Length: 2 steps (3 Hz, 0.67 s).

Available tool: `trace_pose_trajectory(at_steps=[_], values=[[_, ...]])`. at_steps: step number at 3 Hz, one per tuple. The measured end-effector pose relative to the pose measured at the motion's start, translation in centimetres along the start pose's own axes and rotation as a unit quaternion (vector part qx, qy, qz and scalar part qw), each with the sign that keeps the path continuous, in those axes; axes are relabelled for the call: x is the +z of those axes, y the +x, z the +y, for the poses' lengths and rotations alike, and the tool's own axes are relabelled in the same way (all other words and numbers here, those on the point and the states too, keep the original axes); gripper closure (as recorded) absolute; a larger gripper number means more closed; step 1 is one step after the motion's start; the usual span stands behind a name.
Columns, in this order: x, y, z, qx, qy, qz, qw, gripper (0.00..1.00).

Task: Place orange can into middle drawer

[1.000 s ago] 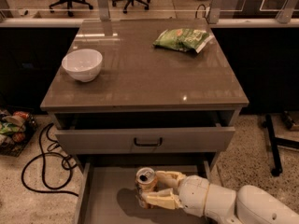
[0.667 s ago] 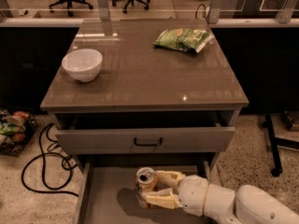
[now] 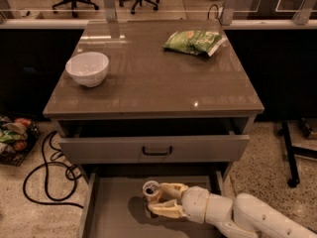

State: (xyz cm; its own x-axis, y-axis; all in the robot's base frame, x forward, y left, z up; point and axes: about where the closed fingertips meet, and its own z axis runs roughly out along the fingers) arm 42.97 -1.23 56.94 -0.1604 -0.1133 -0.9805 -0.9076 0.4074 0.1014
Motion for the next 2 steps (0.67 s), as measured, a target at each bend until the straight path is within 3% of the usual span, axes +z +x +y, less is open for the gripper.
trace_pose_trajectory(at_steps=[2], values=[[3.8, 7.7, -1.6, -0.012, -0.03, -0.023, 0.9992, 1.0]])
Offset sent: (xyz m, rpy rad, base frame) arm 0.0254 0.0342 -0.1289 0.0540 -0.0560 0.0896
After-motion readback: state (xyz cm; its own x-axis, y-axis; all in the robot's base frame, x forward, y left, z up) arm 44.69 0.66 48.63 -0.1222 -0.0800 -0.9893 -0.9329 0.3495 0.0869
